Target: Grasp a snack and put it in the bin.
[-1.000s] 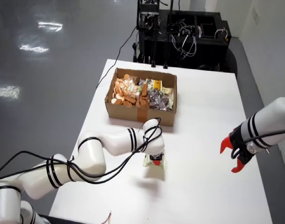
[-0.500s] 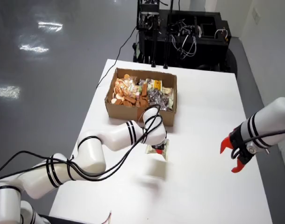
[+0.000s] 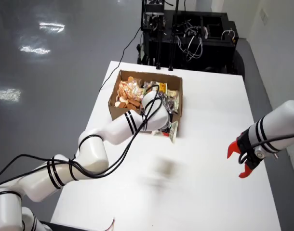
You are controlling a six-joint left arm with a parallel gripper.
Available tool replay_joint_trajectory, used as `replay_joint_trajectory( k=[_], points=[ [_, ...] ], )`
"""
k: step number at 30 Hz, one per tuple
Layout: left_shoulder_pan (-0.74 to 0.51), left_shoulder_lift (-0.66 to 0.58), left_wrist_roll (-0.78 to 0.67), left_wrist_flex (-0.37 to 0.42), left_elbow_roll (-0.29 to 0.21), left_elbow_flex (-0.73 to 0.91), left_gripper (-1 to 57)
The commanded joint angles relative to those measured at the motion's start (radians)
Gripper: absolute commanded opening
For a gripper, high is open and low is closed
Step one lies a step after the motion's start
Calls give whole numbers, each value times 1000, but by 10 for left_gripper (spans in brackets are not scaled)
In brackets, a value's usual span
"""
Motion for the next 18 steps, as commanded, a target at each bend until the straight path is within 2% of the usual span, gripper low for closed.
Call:
replay_joint_trajectory(
  k=[1, 12, 18],
  points=[
    [23, 0, 49, -1, 13, -49, 115],
    [85, 14, 150, -7, 60, -153, 110],
    [129, 40, 200, -36, 82, -218, 106]
  ],
)
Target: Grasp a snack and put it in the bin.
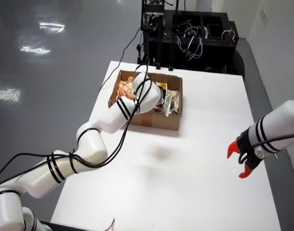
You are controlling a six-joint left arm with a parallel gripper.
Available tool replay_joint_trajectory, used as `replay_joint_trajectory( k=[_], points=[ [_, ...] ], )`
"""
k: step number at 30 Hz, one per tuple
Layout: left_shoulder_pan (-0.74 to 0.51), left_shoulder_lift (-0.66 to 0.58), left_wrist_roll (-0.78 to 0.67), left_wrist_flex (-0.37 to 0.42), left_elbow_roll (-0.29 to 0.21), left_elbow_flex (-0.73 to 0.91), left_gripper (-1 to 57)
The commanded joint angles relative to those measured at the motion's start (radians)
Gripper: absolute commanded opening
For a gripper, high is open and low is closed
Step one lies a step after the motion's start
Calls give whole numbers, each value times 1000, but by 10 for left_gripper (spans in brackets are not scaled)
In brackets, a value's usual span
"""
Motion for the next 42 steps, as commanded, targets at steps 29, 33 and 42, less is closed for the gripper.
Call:
replay_joint_trajectory(
  k=[29, 33, 42],
  points=[
    [160, 19, 139, -298, 10, -65, 258],
    [173, 17, 138, -306, 9, -65, 372],
    [173, 15, 143, -301, 5, -67, 438]
  ],
)
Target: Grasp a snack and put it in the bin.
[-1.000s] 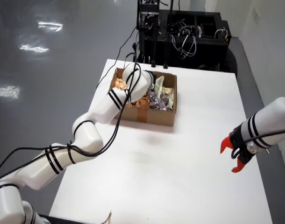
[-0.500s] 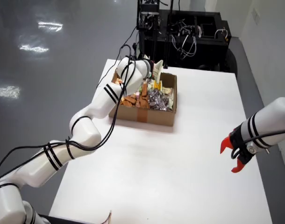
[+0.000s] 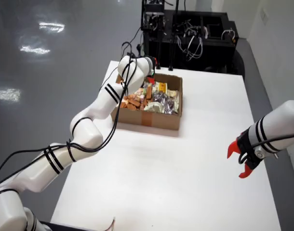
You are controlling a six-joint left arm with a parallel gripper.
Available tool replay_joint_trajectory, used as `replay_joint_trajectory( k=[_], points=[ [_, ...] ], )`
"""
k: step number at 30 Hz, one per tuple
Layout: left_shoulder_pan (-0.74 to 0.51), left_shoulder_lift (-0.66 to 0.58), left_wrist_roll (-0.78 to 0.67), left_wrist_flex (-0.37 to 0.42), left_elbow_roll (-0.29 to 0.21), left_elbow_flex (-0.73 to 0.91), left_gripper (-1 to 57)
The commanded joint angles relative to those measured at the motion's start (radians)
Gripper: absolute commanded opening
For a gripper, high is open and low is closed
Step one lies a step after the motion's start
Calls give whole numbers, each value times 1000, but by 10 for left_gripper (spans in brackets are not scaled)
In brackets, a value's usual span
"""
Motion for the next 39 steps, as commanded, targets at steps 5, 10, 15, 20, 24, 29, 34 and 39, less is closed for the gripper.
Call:
replay_joint_trajectory(
  k=[5, 10, 15, 20, 24, 29, 34, 39],
  points=[
    [-14, 4, -1, 38, -4, -10, 404],
    [-32, 23, 15, 100, -5, -42, 308],
    [-52, 55, 21, 189, -5, -105, 210],
    [-82, 69, 30, 263, -5, -151, 130],
    [-121, 72, 47, 298, -7, -173, 73],
    [-183, 70, 63, 325, -14, -183, 21],
    [-246, 67, 79, 350, -36, -185, 3],
    [-300, 52, 90, 379, -66, -163, -4]
  ],
)
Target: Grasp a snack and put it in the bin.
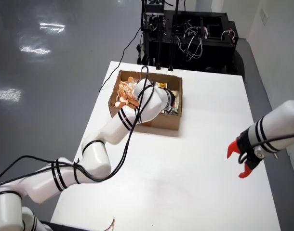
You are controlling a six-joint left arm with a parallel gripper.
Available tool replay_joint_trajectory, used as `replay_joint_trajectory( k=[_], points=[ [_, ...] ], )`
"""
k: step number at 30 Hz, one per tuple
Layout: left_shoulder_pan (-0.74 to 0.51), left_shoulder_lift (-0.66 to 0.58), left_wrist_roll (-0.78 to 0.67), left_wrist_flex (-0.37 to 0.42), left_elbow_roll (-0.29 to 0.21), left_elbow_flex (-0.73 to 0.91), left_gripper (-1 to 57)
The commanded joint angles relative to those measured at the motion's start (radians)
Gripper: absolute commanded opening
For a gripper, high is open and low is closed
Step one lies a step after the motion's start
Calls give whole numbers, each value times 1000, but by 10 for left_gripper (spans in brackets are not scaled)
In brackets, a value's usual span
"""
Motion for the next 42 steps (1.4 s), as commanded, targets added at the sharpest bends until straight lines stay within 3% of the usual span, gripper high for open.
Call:
replay_joint_trajectory(
  k=[1, 6, 26, 30, 37, 42],
  points=[
    [-43, -23, 6, 24, -25, 34, -4],
    [-93, -100, 8, 42, -49, 161, -6],
    [-276, -612, -93, 4, -107, 1058, -5],
    [-308, -723, -127, -50, -121, 1238, -5],
    [-334, -955, -198, -212, -156, 1600, -5],
    [-339, -1053, -198, -260, -167, 1745, -5]
  ],
)
